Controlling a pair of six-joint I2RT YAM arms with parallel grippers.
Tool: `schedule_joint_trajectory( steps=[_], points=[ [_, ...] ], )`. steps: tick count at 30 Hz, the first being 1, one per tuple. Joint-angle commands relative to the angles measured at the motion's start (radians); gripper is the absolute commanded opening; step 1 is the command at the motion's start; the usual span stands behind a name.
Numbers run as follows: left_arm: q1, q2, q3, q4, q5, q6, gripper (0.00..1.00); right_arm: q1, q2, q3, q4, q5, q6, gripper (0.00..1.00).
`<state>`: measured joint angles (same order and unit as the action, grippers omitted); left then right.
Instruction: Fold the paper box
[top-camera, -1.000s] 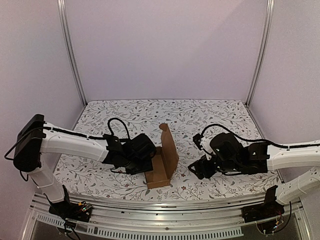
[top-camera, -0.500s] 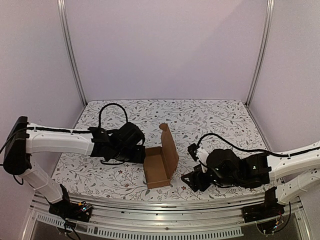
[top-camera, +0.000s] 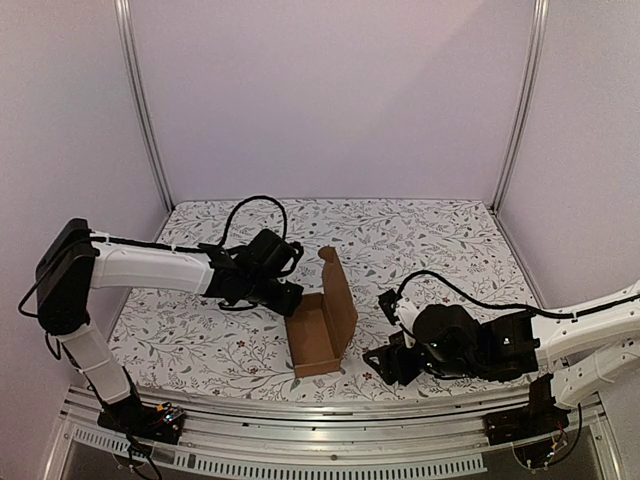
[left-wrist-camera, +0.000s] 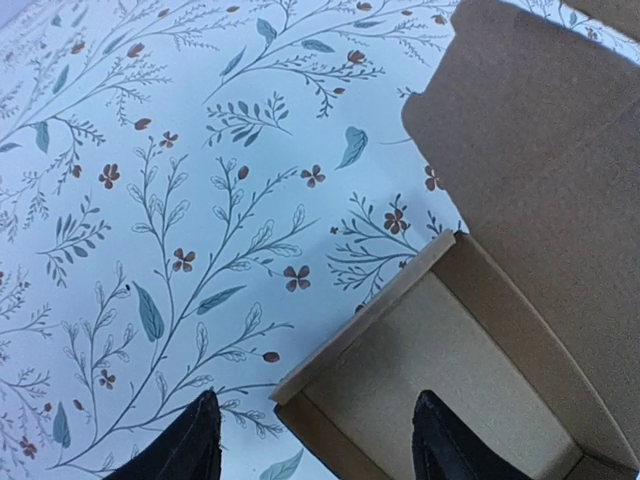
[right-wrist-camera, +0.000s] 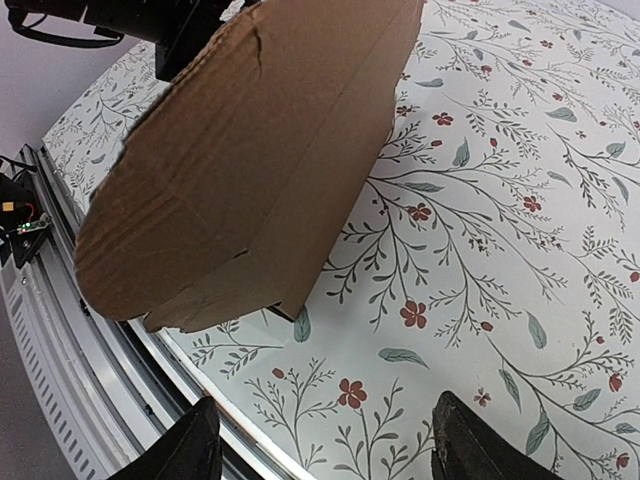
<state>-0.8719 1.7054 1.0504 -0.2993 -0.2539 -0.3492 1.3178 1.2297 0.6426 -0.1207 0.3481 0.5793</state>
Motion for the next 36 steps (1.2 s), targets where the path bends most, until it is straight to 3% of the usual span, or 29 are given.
schedule_joint_trajectory(
  steps=[1,15,29,36],
  points=[
    [0.016,0.025,0.005,0.088,0.011,0.126,0.64,0.01,-0.034,-0.026,0.01,0.022,0.008,0.71],
    [0.049,0.142,0.057,0.082,0.028,0.181,0.56,0.01,-0.003,-0.02,0.032,0.005,0.007,0.71],
    [0.062,0.15,0.03,0.091,0.094,0.164,0.17,0.011,0.027,0.008,0.026,0.003,-0.002,0.71],
    [0.049,0.104,-0.026,0.094,0.088,0.1,0.03,0.01,0.013,0.018,-0.01,0.068,0.004,0.71]
  ],
)
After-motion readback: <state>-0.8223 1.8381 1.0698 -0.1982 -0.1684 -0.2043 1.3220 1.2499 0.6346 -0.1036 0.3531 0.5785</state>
